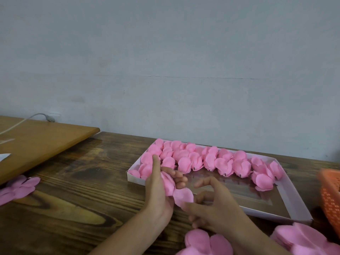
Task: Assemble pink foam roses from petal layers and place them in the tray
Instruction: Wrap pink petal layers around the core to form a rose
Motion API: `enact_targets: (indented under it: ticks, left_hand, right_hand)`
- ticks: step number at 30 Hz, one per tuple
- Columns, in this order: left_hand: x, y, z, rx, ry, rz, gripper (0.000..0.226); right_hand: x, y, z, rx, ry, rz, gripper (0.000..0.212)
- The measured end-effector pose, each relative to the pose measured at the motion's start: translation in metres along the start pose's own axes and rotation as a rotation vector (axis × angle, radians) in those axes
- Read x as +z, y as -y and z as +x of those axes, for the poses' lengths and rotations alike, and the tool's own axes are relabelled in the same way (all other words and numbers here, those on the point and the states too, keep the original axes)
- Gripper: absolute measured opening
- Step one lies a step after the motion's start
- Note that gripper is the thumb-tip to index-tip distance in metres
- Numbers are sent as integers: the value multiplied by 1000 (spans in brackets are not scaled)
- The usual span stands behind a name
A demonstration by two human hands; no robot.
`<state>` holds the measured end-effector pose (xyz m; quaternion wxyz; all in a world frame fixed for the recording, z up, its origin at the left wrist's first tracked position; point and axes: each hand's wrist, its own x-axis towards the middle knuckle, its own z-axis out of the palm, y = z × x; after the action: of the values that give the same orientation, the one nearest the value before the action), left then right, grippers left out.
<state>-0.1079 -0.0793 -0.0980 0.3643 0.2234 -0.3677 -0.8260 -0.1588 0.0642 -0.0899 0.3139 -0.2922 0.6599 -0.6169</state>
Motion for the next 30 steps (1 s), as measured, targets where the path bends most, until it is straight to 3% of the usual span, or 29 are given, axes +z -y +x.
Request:
enact_targets:
  ticks: [4, 6, 17, 30]
  left_hand:
    - [5, 3, 3, -9, -36, -3, 79]
    - [7, 6, 4, -9, -65, -4, 79]
    - [3, 15, -14, 69, -116, 106, 70]
    - [4, 22, -20, 100, 97, 131, 73]
  right_hand:
    - [3, -2, -1, -115, -27, -63, 30]
    - [5, -2, -3, -210, -36, -126, 21]
    - [13, -3, -8, -309, 6, -222, 19]
    - [12, -4, -8, -291, -141, -184, 19]
